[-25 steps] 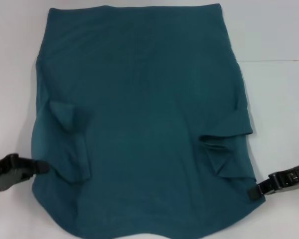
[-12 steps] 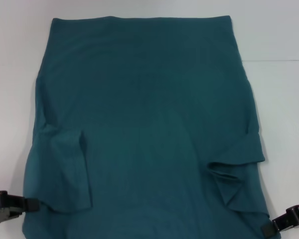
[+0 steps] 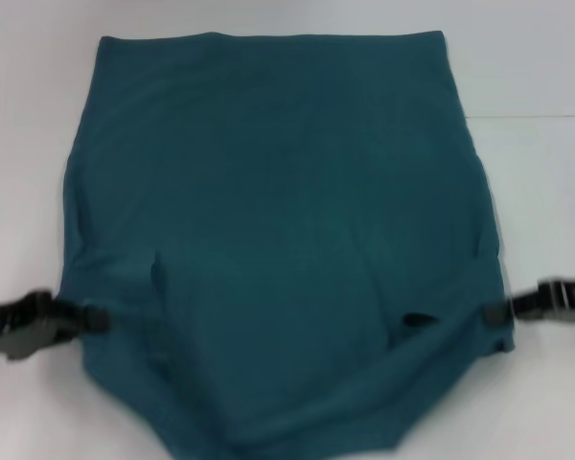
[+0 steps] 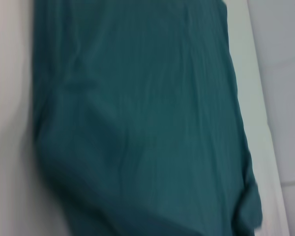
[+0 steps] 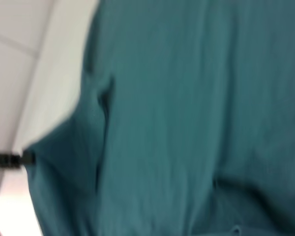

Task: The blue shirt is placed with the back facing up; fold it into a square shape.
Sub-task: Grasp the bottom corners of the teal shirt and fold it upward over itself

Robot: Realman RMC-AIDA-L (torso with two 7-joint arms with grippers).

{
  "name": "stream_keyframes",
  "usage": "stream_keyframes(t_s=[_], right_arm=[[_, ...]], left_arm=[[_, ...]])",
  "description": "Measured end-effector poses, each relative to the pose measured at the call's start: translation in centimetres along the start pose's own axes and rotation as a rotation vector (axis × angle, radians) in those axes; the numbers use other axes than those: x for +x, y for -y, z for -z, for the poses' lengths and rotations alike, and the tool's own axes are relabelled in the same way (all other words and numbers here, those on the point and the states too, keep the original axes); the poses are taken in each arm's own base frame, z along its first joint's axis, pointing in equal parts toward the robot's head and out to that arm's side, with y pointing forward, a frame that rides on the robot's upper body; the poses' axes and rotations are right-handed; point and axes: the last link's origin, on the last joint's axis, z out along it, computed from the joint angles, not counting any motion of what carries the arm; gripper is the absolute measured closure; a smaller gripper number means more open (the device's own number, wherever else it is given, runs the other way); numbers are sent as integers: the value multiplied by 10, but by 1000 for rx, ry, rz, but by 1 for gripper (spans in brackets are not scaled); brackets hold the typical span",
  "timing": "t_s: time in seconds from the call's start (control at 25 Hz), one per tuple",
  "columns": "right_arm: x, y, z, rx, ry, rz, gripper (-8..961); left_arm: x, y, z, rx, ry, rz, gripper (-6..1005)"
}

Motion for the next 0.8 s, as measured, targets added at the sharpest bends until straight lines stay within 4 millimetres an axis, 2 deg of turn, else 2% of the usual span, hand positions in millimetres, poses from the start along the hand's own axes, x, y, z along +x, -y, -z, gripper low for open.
stream_keyframes(t_s=[0.4, 0.6, 0.8], right_arm=[[-64, -3, -9, 111, 262, 21, 907], [-93, 0, -16, 216, 379, 44, 907], [-111, 1, -30, 324, 430, 83, 907]], left_arm=[[76, -25, -30, 95, -190, -4, 988], [97, -25, -50, 149, -290, 2, 988], [110, -23, -66, 220, -366, -12, 989]])
